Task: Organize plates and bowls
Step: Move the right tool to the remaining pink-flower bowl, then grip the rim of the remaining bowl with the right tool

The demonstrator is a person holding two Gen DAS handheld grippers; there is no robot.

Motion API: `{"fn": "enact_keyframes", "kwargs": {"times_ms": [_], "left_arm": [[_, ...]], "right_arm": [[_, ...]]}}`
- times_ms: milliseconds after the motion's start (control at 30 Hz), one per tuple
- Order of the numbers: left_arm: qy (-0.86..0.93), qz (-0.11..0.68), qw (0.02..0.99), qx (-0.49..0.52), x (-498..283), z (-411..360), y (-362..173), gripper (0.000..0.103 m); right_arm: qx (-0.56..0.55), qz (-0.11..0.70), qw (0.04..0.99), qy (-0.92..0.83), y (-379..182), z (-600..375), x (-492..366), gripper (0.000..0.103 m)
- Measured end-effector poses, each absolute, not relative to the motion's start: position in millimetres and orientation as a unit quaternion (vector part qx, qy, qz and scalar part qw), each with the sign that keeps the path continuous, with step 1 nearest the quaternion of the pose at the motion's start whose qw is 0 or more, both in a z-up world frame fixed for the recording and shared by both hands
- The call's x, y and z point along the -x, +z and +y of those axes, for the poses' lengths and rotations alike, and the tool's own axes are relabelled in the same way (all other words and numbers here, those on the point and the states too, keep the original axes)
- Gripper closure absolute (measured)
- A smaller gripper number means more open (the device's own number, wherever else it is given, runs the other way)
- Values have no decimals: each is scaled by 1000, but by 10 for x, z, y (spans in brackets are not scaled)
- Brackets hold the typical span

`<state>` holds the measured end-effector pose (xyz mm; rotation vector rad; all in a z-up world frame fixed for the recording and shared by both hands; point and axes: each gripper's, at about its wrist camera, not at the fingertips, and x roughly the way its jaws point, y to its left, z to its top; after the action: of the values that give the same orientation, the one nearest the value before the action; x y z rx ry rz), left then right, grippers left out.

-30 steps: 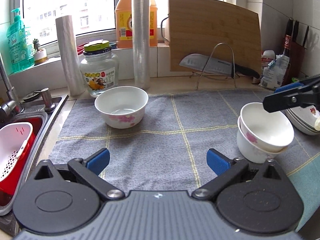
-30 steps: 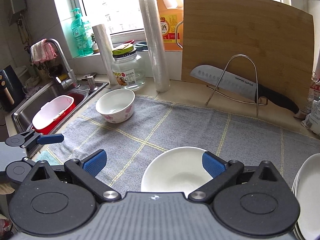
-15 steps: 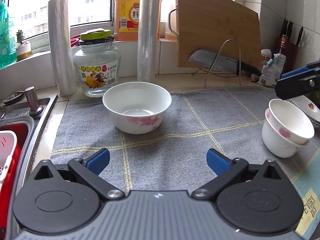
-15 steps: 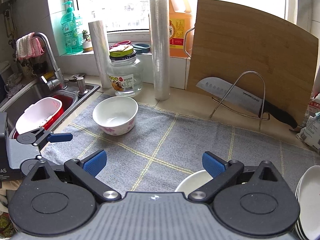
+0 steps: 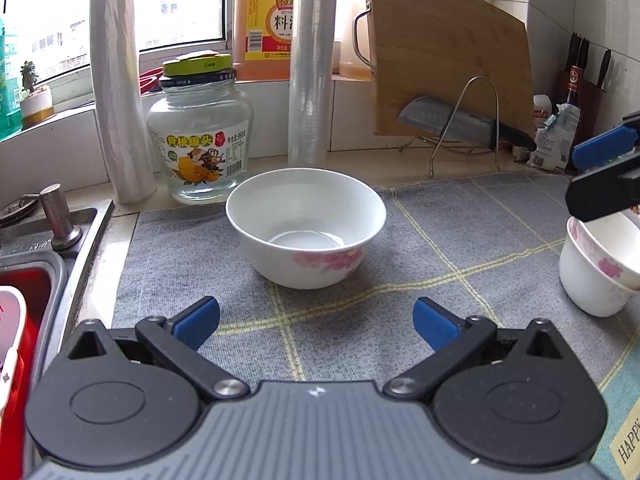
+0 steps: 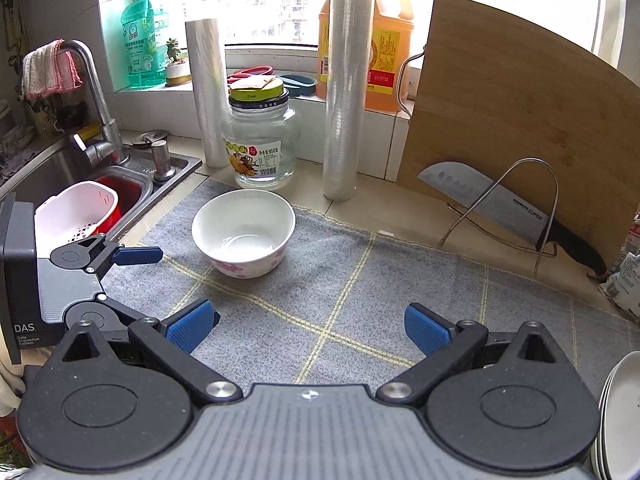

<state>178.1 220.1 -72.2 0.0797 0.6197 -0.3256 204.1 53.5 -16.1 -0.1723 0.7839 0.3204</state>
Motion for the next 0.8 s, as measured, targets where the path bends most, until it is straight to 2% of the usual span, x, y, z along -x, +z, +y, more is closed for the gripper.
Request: {"fn": "enact_keyframes", "kwargs": {"times_ms": [800], "left_arm": [[-139, 269, 951, -61, -2129, 2115, -753, 2]], "right_arm": [[106, 427, 869, 225, -430, 1047, -3120, 1]]}}
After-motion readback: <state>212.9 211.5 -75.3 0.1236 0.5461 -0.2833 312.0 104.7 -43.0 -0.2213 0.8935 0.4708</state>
